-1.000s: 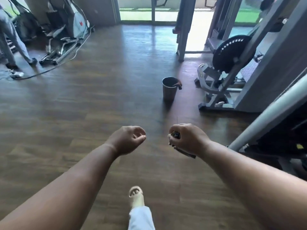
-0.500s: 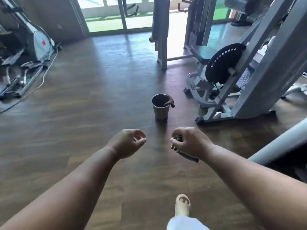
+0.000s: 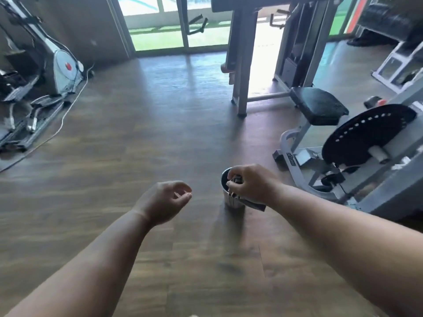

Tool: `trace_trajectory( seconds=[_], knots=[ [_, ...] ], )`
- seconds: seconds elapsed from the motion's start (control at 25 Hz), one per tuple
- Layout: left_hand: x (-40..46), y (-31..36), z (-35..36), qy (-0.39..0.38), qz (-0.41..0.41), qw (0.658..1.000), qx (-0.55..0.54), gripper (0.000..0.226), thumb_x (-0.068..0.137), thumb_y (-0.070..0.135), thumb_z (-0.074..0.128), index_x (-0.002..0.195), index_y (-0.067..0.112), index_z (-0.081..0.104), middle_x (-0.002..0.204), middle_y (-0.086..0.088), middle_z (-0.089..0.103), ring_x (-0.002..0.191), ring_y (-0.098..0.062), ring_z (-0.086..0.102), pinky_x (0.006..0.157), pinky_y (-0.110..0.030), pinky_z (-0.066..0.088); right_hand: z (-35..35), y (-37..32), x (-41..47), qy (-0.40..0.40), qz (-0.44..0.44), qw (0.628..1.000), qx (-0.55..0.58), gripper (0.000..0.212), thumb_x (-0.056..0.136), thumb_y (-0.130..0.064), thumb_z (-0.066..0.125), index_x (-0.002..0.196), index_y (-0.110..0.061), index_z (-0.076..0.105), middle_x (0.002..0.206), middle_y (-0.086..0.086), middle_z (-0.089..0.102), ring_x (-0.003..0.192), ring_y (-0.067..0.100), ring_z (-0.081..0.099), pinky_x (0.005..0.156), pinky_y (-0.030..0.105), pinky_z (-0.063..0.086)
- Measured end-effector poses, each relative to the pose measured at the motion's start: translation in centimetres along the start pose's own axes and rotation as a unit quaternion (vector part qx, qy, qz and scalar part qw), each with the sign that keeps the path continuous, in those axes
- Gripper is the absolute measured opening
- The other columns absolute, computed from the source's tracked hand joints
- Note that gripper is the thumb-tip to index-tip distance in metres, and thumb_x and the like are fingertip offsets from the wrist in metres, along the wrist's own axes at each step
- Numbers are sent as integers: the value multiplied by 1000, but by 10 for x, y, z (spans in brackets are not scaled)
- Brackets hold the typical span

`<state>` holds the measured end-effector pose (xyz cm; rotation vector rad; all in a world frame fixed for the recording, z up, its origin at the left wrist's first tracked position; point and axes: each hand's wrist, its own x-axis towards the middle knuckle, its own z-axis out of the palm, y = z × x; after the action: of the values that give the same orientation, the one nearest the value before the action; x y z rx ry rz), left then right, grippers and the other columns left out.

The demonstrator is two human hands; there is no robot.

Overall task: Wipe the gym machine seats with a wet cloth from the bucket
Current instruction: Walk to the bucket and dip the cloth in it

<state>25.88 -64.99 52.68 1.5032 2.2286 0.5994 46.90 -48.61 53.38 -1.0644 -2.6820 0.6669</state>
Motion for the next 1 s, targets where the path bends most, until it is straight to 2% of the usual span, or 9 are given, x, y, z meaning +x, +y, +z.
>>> trace_trajectory(
  seconds=[0.2, 0.32, 0.44, 0.68, 0.84, 0.92, 1.0],
  knots=[
    [152, -60, -38, -19, 27, 999, 11, 6, 88, 34, 69, 92, 33, 74, 81, 18, 69, 73, 5, 64, 73, -22, 51, 11, 10, 150, -2, 18, 1000, 13, 18, 87, -38, 66, 99, -27, 73, 95, 0, 73, 85, 21, 65, 72, 30, 51],
    [253, -83, -60, -46, 53, 997, 12, 6, 89, 31, 69, 92, 33, 74, 82, 18, 69, 73, 5, 64, 71, -20, 48, 16, 25, 228, 22, 90, 994, 54, 16, 86, -38, 67, 95, -26, 74, 92, -3, 74, 81, 16, 64, 70, 27, 48],
    [349, -85, -72, -88, 82, 992, 36, 6, 88, 36, 68, 91, 35, 74, 81, 18, 69, 74, 0, 66, 74, -24, 52, 14, 40, 292, 33, 139, 986, 85, 15, 86, -37, 67, 92, -25, 73, 89, -5, 73, 82, 13, 65, 69, 25, 46],
    [533, -24, -59, -141, 172, 973, 62, 15, 90, 41, 65, 100, 34, 74, 88, 16, 70, 81, -6, 68, 79, -26, 54, -31, 119, 394, 79, 207, 967, 122, 13, 88, -37, 66, 92, -25, 71, 90, -6, 73, 86, 13, 65, 80, 30, 52],
    [640, 21, -32, -167, 204, 963, 56, 18, 91, 44, 63, 102, 35, 73, 89, 17, 69, 81, -5, 67, 80, -27, 54, -71, 194, 457, 89, 240, 959, 120, 6, 89, -36, 66, 88, -31, 67, 87, -8, 68, 87, 15, 63, 73, 27, 46],
    [682, 38, -22, -174, 216, 960, 44, 18, 90, 44, 63, 102, 36, 73, 89, 17, 70, 80, -3, 67, 79, -26, 54, -89, 220, 486, 103, 259, 950, 141, 15, 89, -36, 66, 102, -28, 68, 89, -6, 67, 88, 16, 63, 72, 25, 43],
    [727, 54, -13, -192, 232, 953, 38, 16, 89, 44, 64, 101, 37, 72, 89, 17, 71, 79, -1, 66, 79, -26, 54, -101, 244, 517, 121, 277, 936, 180, 34, 89, -38, 67, 121, -28, 60, 92, -4, 67, 89, 17, 63, 77, 27, 46]
  ],
)
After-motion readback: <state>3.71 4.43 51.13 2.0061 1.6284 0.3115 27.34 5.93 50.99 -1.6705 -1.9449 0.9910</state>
